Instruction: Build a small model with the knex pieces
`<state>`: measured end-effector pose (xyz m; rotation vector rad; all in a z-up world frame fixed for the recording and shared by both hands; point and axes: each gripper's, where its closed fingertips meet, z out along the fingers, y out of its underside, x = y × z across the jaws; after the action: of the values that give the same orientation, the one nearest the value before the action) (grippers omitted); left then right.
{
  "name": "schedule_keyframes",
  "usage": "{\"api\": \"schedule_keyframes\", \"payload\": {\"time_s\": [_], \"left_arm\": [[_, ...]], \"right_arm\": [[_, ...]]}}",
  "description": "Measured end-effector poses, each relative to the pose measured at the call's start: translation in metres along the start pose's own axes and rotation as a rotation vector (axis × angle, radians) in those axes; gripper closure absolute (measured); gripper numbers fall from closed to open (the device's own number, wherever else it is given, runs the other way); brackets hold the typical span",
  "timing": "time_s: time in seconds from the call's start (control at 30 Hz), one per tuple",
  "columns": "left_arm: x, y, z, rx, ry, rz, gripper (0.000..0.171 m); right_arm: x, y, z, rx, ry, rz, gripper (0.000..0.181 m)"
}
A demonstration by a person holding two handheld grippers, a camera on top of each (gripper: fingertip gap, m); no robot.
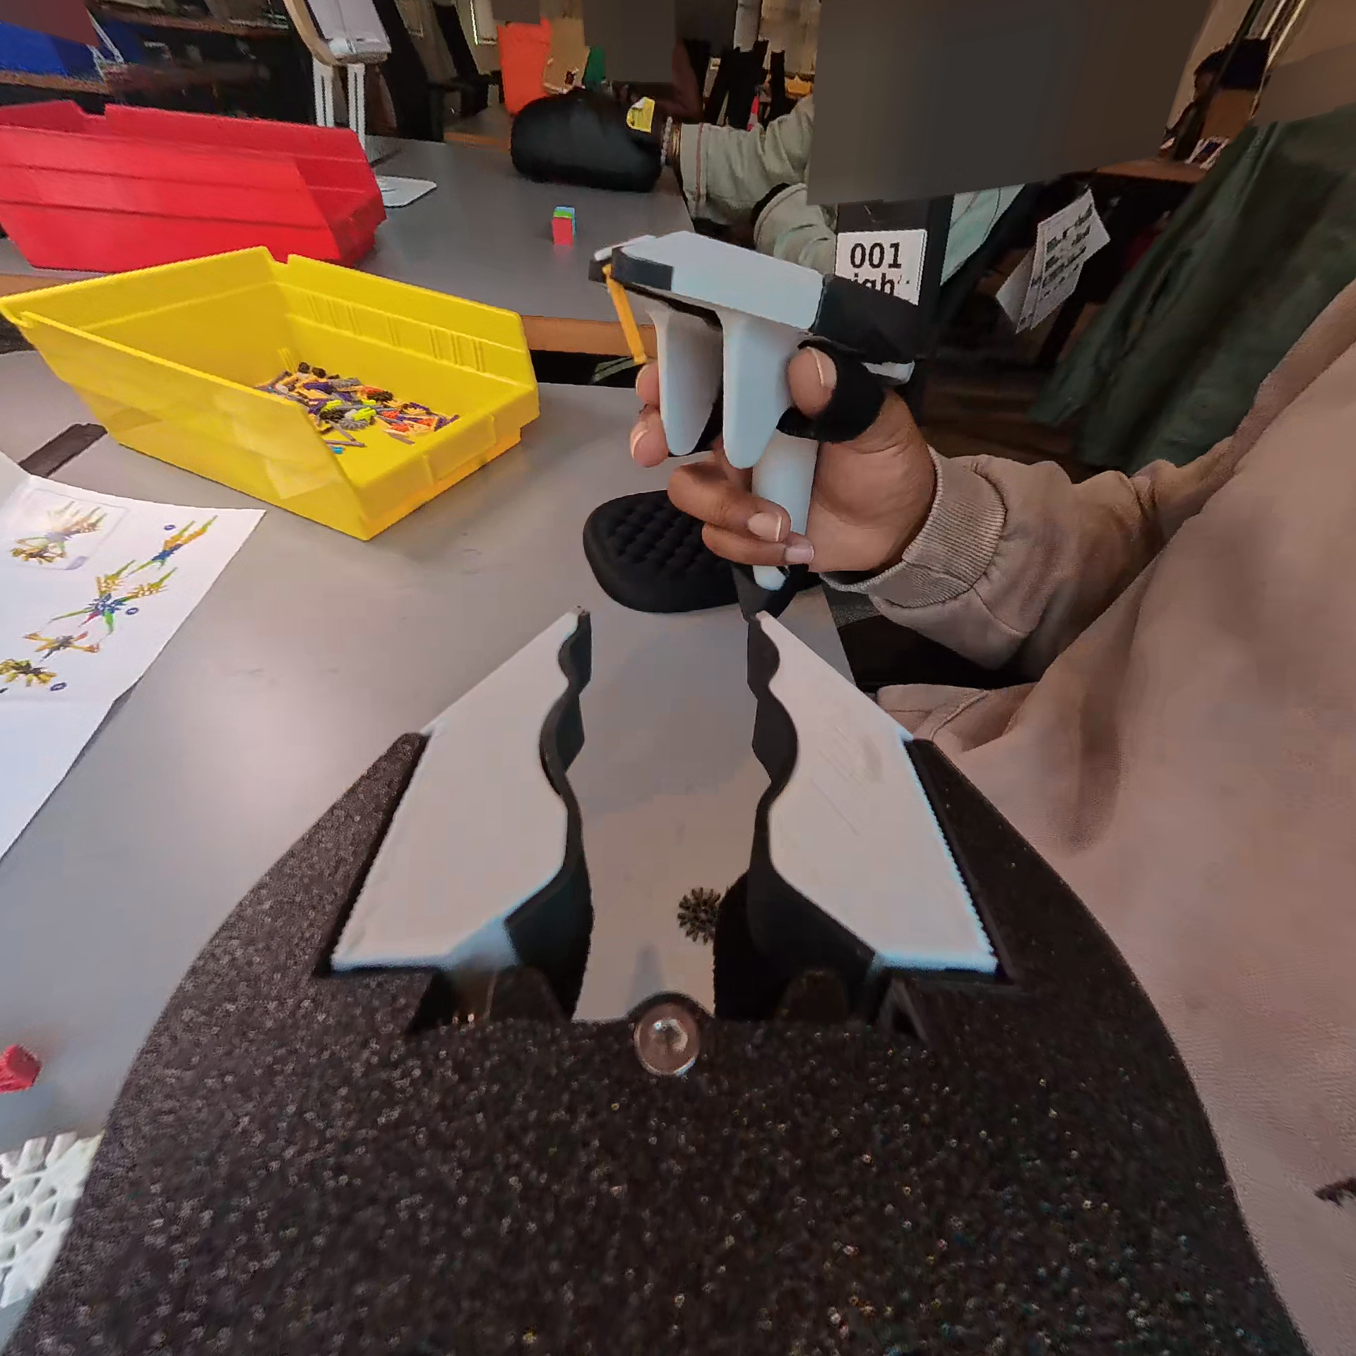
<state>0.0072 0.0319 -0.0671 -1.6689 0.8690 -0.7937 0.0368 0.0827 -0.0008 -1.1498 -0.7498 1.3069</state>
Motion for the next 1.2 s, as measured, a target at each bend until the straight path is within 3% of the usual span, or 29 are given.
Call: {"api": "schedule_keyframes", "payload": {"time_s": [0.23,0.43,0.63,0.77,0.93,1.2], "left_arm": [[-0.028,0.018,-0.024,0.151,-0.046,-0.084,0.132],[-0.050,0.022,-0.033,0.189,-0.123,-0.073,0.132],[-0.058,0.026,-0.032,0.254,-0.113,-0.097,0.132],[-0.058,0.029,-0.032,0.236,-0.124,-0.087,0.132],[-0.054,0.029,-0.036,0.221,-0.131,-0.072,0.136],[-0.043,0.026,-0.033,0.245,-0.092,-0.096,0.145]], "right_arm": [[-0.020,0.036,0.037,-0.130,-0.031,-0.047,0.179],[-0.005,0.054,0.060,-0.218,-0.100,-0.075,0.179],[0.012,0.081,0.094,-0.313,-0.254,0.064,0.179],[0.008,0.086,0.113,-0.301,-0.282,0.151,0.180],[-0.017,0.077,0.110,-0.225,-0.269,0.117,0.179],[-0.031,0.097,0.081,-0.237,-0.247,0.186,0.179]]}}
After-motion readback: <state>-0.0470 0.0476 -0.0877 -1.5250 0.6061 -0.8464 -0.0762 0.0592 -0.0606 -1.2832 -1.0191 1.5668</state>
